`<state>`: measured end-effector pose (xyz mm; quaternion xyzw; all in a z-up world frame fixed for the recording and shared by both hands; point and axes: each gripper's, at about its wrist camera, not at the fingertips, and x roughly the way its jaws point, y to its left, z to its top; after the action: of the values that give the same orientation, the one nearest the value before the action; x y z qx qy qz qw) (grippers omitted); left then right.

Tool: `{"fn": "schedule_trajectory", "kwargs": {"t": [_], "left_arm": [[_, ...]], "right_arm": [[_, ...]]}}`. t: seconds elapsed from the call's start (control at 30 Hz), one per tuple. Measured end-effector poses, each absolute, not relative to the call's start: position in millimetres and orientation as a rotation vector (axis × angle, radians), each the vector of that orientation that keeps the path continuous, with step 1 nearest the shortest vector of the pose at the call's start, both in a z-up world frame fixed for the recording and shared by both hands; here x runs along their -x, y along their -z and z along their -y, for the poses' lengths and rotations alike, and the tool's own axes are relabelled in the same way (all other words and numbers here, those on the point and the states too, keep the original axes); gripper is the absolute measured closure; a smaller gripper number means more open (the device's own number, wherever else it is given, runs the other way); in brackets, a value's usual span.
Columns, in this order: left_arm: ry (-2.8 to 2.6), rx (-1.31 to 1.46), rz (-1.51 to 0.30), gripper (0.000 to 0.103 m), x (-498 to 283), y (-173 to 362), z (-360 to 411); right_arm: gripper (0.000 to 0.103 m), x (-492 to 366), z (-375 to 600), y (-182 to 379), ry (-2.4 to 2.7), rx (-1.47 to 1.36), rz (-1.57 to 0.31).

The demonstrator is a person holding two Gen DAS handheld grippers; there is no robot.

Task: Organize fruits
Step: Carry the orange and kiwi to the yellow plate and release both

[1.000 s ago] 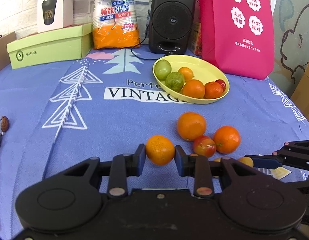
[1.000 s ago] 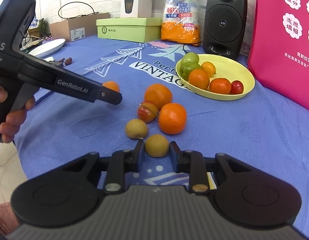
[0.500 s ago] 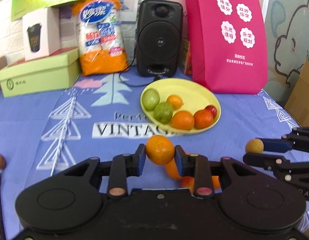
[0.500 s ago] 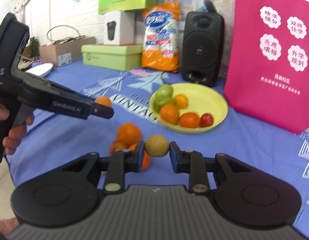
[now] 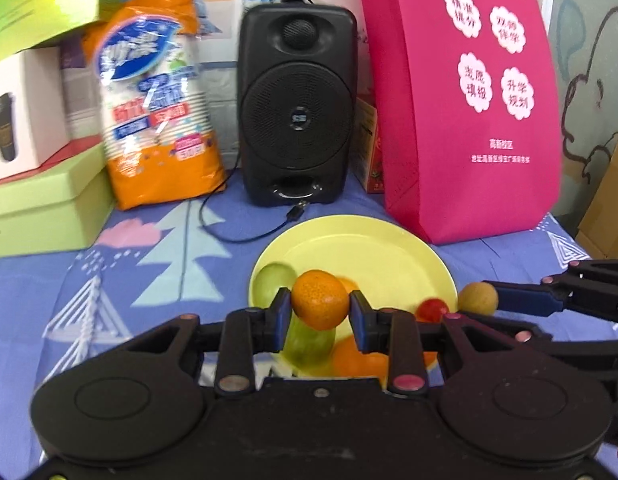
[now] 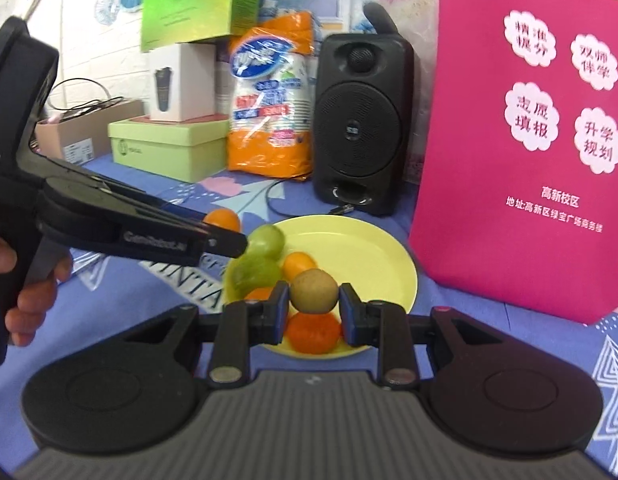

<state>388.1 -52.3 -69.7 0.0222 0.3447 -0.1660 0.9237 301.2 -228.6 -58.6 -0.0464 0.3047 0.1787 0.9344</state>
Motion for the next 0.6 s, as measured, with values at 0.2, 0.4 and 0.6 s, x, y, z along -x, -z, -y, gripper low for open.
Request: {"fn": "schedule_trajectory", "kwargs": {"t": [0.2, 0.4, 0.6], "left_arm": [[0.328, -0.076, -0.736, 0.073, -426, 85, 71], [0.313, -0.089, -0.754, 0.072, -443, 97, 81], [0.296, -0.093, -0.754, 0.064, -444, 98, 77]], "right_arm": [[0.077, -334, 227, 82, -0.364, 0.088, -0.681], [0.077, -345, 224, 91, -0.363, 0.071, -0.690], [0.068, -344, 222, 91, -0.349, 0.084, -0.685]]}}
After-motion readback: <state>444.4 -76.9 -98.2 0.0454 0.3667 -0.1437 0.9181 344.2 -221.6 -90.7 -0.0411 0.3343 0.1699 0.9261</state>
